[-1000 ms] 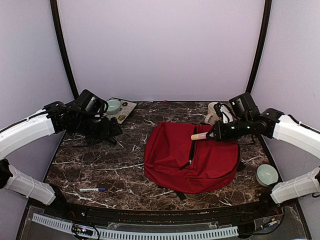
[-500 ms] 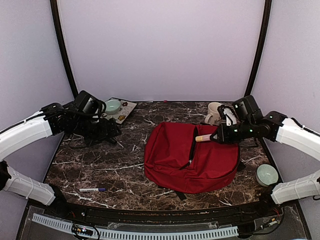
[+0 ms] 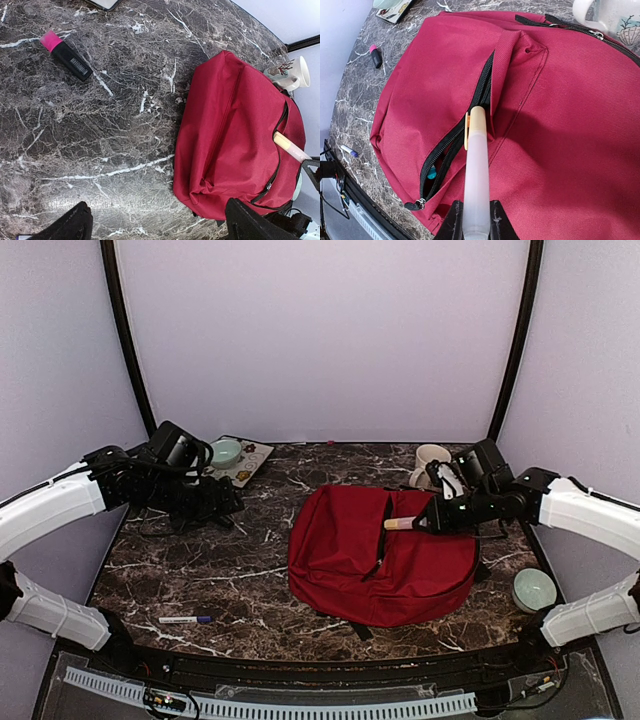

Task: Pack the student bag
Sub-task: Place the pen in the lower front pocket of the bag.

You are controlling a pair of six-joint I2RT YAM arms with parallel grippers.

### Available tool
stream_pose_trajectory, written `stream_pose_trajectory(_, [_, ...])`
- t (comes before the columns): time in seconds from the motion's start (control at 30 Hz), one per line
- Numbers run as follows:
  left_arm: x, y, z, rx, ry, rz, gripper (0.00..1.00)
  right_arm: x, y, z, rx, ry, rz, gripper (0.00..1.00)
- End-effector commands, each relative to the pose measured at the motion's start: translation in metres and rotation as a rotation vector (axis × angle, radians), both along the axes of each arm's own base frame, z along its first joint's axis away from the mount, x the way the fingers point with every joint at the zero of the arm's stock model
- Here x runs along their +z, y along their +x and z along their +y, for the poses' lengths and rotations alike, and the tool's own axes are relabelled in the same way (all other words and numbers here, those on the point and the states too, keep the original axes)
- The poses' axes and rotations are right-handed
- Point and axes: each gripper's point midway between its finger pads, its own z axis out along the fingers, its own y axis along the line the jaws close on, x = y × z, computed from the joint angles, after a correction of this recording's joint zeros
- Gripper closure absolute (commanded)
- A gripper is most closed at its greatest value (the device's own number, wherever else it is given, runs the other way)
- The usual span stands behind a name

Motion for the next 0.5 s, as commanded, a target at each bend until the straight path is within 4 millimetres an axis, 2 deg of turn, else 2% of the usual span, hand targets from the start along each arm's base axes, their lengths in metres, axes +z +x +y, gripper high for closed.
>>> stream_pose_trajectory(0.0, [0.006, 0.003, -0.005, 0.004, -0.031, -0.004, 0.05, -0.015, -0.009, 0.008, 0.069, 0.020, 0.052, 1.00])
stream_pose_trajectory(0.17, [0.006, 0.005, -0.007, 0.007, -0.041, -0.005, 0.06, -0.009, -0.021, 0.027, 0.163, 0.112, 0.082, 1.00])
stream_pose_trajectory(0.33, [0.004, 0.007, -0.011, 0.007, -0.051, 0.001, 0.06, 0.017, -0.036, 0.058, 0.288, 0.338, 0.100, 1.00])
stream_pose_trajectory(0.47, [0.005, 0.009, -0.015, -0.003, -0.060, 0.001, 0.07, 0.020, -0.038, 0.057, 0.300, 0.329, 0.105, 1.00])
